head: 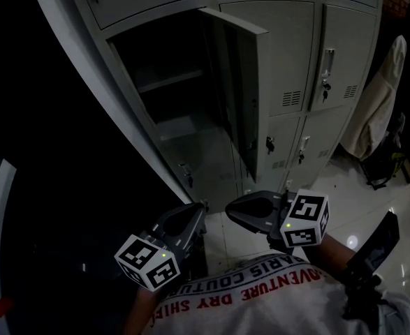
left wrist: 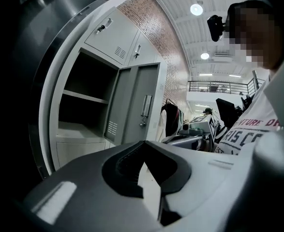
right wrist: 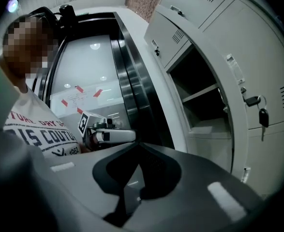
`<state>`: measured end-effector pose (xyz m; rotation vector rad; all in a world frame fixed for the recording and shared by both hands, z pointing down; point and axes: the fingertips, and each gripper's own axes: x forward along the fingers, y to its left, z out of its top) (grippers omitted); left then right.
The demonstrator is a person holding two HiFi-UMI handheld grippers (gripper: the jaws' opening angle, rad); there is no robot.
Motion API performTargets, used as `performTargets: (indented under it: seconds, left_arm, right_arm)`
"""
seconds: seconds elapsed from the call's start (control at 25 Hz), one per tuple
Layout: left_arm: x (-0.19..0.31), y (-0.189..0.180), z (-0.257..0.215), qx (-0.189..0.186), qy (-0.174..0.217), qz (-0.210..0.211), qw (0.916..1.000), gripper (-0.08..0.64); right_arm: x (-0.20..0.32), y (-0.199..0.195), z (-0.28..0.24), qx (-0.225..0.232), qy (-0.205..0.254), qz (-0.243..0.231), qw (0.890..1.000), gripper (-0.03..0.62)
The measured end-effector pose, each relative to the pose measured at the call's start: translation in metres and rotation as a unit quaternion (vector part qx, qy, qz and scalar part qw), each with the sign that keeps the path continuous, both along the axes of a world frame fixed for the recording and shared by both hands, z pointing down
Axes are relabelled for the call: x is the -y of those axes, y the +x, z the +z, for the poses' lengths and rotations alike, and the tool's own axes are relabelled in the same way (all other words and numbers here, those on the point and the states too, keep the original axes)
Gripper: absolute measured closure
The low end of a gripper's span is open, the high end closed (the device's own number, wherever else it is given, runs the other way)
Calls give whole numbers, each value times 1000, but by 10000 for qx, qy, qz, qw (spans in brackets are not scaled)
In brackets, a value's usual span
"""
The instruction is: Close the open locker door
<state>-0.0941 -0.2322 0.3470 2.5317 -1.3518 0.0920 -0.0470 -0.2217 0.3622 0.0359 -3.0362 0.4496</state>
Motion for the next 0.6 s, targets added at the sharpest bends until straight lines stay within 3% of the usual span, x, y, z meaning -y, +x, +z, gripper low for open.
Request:
performTargets:
  seconds: [0.24,0.48,0.6]
  left_arm:
    - [8,-3,-1,-105,-70,81,9999,555]
    - [10,5,5,-92,-152,222,9996,555]
    - [10,4,-2,27,-103,246,9996,555]
  right_arm:
    - [6,15,-10,66,16,165,9998,598]
    - [43,58,-40,356,374,1000,9936,599]
    - [74,80,-57,308,852,1511,9844,599]
